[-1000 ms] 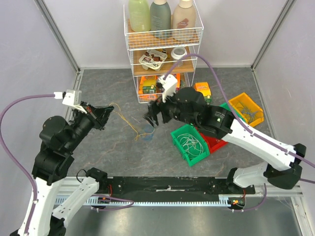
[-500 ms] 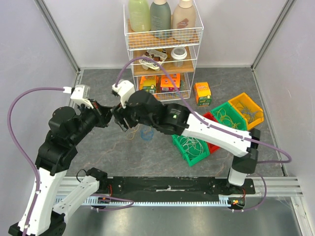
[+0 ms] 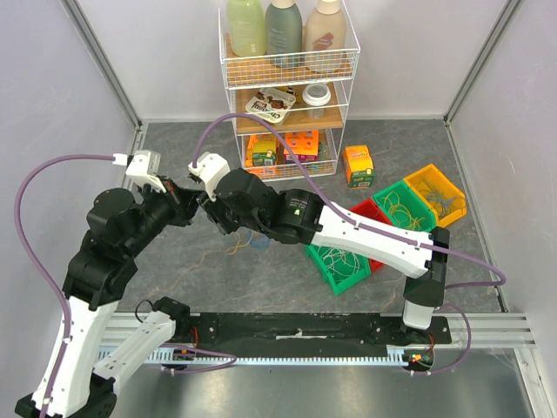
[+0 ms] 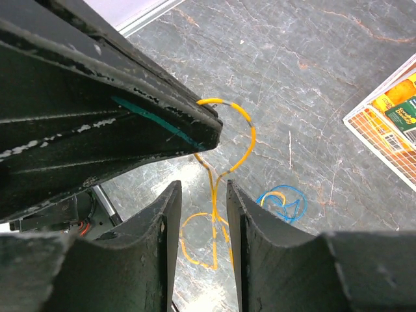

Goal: Untangle the cables

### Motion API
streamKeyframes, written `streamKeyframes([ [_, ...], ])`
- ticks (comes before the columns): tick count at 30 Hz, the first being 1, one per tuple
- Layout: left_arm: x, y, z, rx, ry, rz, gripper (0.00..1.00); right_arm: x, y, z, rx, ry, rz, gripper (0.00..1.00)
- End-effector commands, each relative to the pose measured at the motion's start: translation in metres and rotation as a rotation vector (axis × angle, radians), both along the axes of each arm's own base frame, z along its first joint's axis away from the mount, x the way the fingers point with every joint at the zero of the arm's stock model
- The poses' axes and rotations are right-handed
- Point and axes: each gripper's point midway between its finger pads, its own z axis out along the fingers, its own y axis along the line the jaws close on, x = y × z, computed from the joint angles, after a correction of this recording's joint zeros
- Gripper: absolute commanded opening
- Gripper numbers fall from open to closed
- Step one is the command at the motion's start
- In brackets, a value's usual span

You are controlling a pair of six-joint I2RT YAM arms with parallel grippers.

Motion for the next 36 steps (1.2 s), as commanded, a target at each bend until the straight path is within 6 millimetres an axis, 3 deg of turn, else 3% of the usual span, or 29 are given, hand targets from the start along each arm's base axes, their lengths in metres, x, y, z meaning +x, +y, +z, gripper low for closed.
streamKeyframes([
  [1,-0.006,0.0,0.016,-0.022,-0.049,-0.015,0.02,0.004,-0.003,0.015,0.044,-0.032,-0.022,0.4],
  [8,-0.021,-0.006,0.03,-0.056,-0.141,-0.081,0.02,0.005,-0.01,0.017,0.076,-0.04,-0.046,0.34],
  [13,-0.022,-0.01,0.03,-0.059,-0.136,-0.105,0.02,0.001,-0.011,0.024,0.109,-0.04,-0.032,0.02],
  [15,-0.021,-0.01,0.03,-0.054,-0.129,-0.104,0.02,0.006,-0.02,0.028,0.114,-0.052,-0.073,0.0],
  [16,-0.02,-0.008,0.03,-0.05,-0.12,-0.09,0.09,0.01,-0.026,0.026,0.106,-0.059,-0.102,0.0],
  [19,-0.019,-0.002,0.03,-0.041,-0.106,-0.058,0.54,0.03,-0.06,0.025,0.099,-0.071,-0.197,0.0],
  [21,-0.022,0.001,0.032,-0.049,-0.119,-0.045,0.66,0.061,-0.101,0.023,0.098,-0.068,-0.309,0.0],
  [24,-0.025,0.001,0.031,-0.059,-0.136,-0.049,0.69,0.101,-0.185,0.036,0.129,-0.1,-0.513,0.0],
  [30,-0.023,-0.008,0.016,-0.077,-0.1,-0.083,0.7,0.145,-0.364,0.058,0.059,-0.23,-0.99,0.0],
  [32,-0.023,-0.013,0.01,-0.083,-0.083,-0.109,0.7,0.158,-0.427,0.054,0.012,-0.23,-1.152,0.0],
  [34,-0.023,-0.018,0.006,-0.089,-0.074,-0.132,0.7,0.169,-0.47,0.042,-0.015,-0.204,-1.248,0.0],
  [36,-0.024,-0.023,0.001,-0.098,-0.061,-0.162,0.7,0.184,-0.502,0.021,-0.017,-0.155,-1.29,0.0],
])
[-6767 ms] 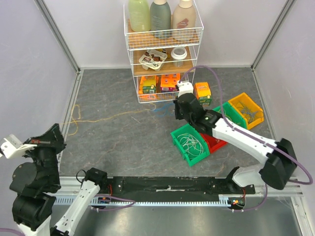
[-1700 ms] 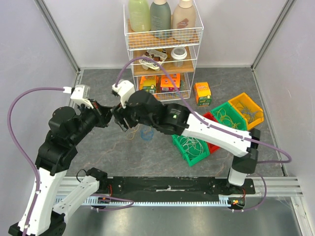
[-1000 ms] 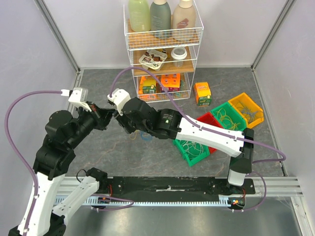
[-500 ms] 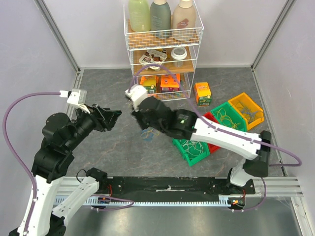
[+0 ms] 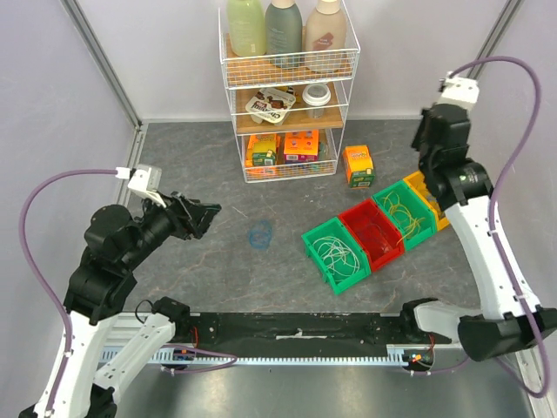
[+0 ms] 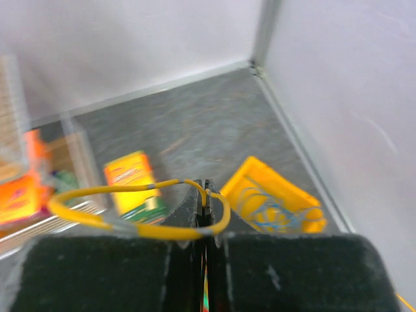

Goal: Untangle the cables

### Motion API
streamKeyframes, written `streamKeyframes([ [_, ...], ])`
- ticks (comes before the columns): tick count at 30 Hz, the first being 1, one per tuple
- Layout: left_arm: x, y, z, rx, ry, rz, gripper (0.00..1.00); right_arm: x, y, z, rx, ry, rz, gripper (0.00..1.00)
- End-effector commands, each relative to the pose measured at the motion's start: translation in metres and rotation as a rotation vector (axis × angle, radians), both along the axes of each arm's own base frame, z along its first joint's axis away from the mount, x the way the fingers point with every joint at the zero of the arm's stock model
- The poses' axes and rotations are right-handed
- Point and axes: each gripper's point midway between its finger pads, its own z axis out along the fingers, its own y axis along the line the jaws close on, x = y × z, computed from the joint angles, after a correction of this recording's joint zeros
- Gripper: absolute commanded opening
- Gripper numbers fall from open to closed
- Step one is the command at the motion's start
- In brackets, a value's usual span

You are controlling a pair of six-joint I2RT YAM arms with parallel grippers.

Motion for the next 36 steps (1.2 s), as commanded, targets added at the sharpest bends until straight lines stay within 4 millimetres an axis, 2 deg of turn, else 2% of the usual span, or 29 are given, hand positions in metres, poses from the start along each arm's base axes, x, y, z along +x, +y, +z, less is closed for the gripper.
streamKeyframes([
  [1,-0.001,-0.016,0.001,-0.048,0.002,-0.083,0.7,0.027,-0.069,-0.051,0.001,0.115,-0.116,0.0],
  [3,-0.004,-0.02,-0.005,-0.053,0.019,-0.108,0.71,0.036,-0.089,-0.066,0.035,0.132,-0.13,0.0],
  [5,-0.007,-0.023,-0.01,-0.064,0.035,-0.125,0.71,0.04,-0.094,-0.071,0.061,0.142,-0.125,0.0],
  [9,-0.011,-0.028,-0.024,-0.081,0.057,-0.159,0.71,0.033,-0.09,-0.07,0.078,0.136,-0.108,0.0],
  [14,-0.01,-0.033,-0.035,-0.081,0.07,-0.178,0.72,0.009,-0.08,-0.07,0.124,0.171,-0.098,0.0],
  [16,-0.006,-0.033,-0.039,-0.074,0.076,-0.176,0.72,0.0,-0.077,-0.077,0.149,0.19,-0.104,0.0],
  [19,-0.001,-0.036,-0.048,-0.072,0.105,-0.177,0.73,-0.003,-0.074,-0.091,0.178,0.198,-0.105,0.0],
  [22,0.005,-0.042,-0.065,-0.069,0.174,-0.186,0.74,0.004,-0.066,-0.12,0.23,0.231,-0.088,0.0],
  [25,0.011,-0.05,-0.094,-0.044,0.301,-0.211,0.88,0.014,-0.058,-0.152,0.284,0.275,-0.076,0.0],
  [27,0.013,-0.054,-0.118,-0.018,0.405,-0.224,0.91,0.017,-0.059,-0.176,0.289,0.321,-0.086,0.0],
  [33,0.025,-0.066,-0.194,0.012,0.653,-0.221,0.92,0.015,-0.068,-0.234,0.232,0.455,-0.122,0.0],
  [36,0.035,-0.065,-0.219,0.047,0.698,-0.159,0.89,0.013,-0.068,-0.264,0.185,0.546,-0.114,0.0],
])
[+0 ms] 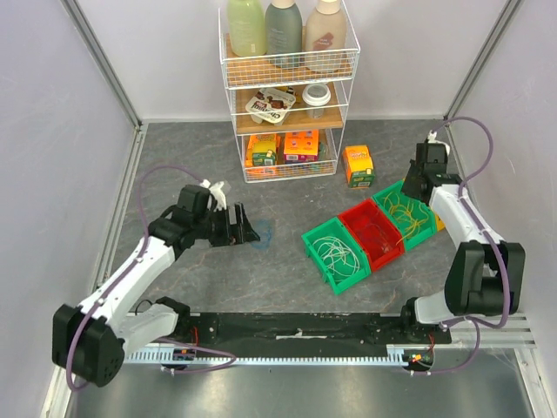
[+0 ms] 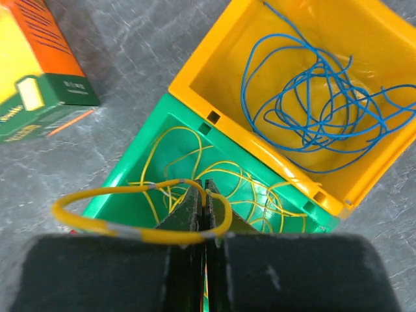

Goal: Untangle the cables

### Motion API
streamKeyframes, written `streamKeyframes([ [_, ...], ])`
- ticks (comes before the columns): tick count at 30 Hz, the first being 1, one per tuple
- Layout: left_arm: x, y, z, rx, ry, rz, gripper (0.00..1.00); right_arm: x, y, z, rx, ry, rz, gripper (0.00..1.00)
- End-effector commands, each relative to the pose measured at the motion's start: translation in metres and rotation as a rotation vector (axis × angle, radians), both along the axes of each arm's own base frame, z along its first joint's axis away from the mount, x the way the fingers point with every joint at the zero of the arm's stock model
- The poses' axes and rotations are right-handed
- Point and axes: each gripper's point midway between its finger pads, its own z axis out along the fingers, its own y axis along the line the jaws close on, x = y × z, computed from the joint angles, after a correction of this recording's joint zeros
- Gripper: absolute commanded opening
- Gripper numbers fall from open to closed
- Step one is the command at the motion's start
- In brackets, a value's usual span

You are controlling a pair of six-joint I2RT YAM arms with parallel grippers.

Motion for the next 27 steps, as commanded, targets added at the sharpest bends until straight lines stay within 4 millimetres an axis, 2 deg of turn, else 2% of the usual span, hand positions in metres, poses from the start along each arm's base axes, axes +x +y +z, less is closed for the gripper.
streamKeyframes([
  [1,0.014,-0.007,-0.017,0.021,0.016,0.053,0.89,0.009,-0.004,-0.024,-0.061,0.04,0.026,0.0],
  [5,0.034,-0.001,-0.038,0.11,0.01,0.134,0.83,0.005,0.005,-0.045,-0.066,0.117,0.069,0.0],
  [6,0.036,-0.003,-0.043,0.118,0.032,0.138,0.81,0.005,0.016,-0.046,-0.072,0.127,0.099,0.0],
  [8,0.04,-0.006,-0.051,0.128,0.066,0.147,0.78,0.004,0.02,-0.043,-0.086,0.13,0.105,0.01],
  [12,0.052,-0.008,-0.067,0.16,0.088,0.192,0.78,0.004,0.017,-0.022,-0.113,0.115,0.092,0.21],
  [15,0.057,-0.005,-0.077,0.203,0.101,0.219,0.84,0.001,0.021,-0.005,-0.103,0.094,0.108,0.37],
  [19,0.064,-0.006,-0.079,0.214,0.083,0.235,0.9,-0.008,0.026,0.009,-0.115,0.079,0.122,0.55],
  [23,0.07,-0.013,-0.081,0.209,0.075,0.23,0.9,-0.013,0.036,0.031,-0.119,0.025,0.16,0.63],
  [27,0.076,-0.018,-0.091,0.239,0.088,0.231,0.81,-0.016,0.032,0.047,-0.137,-0.008,0.146,0.64],
])
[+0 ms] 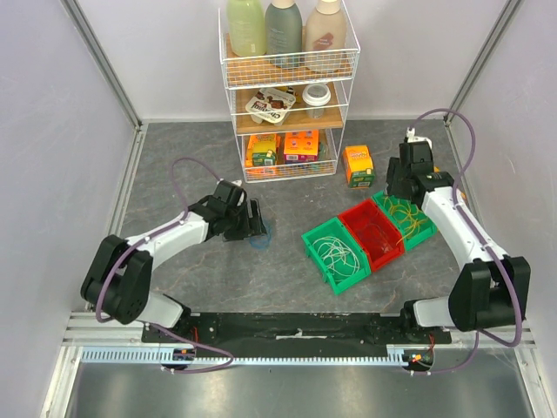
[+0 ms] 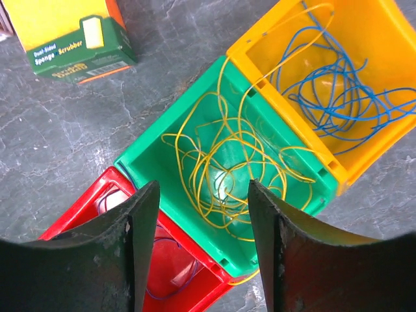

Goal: Untangle the cables

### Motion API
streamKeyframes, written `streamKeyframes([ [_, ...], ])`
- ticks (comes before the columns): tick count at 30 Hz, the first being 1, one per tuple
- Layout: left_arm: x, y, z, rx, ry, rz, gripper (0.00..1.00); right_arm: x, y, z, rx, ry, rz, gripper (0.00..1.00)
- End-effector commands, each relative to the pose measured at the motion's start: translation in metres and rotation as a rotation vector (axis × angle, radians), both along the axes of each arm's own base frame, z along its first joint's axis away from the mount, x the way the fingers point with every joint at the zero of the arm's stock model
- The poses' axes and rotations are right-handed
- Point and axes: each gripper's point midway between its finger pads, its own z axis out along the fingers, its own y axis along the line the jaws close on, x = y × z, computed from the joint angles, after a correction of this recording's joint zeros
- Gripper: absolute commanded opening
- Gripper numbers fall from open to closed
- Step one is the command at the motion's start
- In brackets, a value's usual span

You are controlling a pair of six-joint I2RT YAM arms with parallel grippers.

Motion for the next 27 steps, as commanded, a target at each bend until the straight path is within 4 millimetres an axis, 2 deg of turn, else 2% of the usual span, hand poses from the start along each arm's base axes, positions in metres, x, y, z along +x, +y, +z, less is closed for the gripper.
streamKeyframes([
  [1,0.025,-0.012,0.002,0.002,-0.041,0.035,0.77,0.002,-0.01,0.035,-0.043,-0.075,-0.029,0.66],
  [4,0.025,-0.013,-0.01,0.023,-0.005,0.035,0.65,0.001,-0.025,0.033,-0.082,-0.082,-0.106,0.71],
  [7,0.024,-0.012,-0.018,0.038,0.018,0.043,0.47,0.008,-0.029,0.018,-0.049,-0.075,-0.129,0.71],
  [9,0.025,-0.011,-0.02,0.047,0.017,0.047,0.29,0.016,-0.026,0.005,-0.015,-0.06,-0.108,0.7],
  [10,0.025,-0.009,-0.018,0.054,0.013,0.052,0.15,0.02,-0.026,-0.001,-0.017,-0.046,-0.101,0.67],
  [11,0.024,-0.008,-0.015,0.055,0.007,0.055,0.07,0.022,-0.027,-0.007,-0.028,-0.03,-0.105,0.65],
  [13,0.023,-0.007,-0.003,0.042,-0.026,0.051,0.03,0.024,-0.033,-0.018,-0.062,0.005,-0.12,0.59],
  [15,0.021,-0.007,0.019,0.009,-0.084,0.032,0.02,0.024,-0.036,-0.029,-0.079,0.038,-0.128,0.55],
  [19,0.014,-0.005,0.066,-0.046,-0.199,-0.008,0.02,0.016,-0.045,-0.037,-0.128,0.069,-0.156,0.5],
  [23,0.003,0.0,0.104,-0.082,-0.295,-0.042,0.02,0.011,-0.045,-0.049,-0.136,0.106,-0.145,0.28],
  [27,-0.007,0.007,0.137,-0.104,-0.383,-0.065,0.02,0.006,-0.031,-0.07,-0.067,0.141,-0.103,0.11],
])
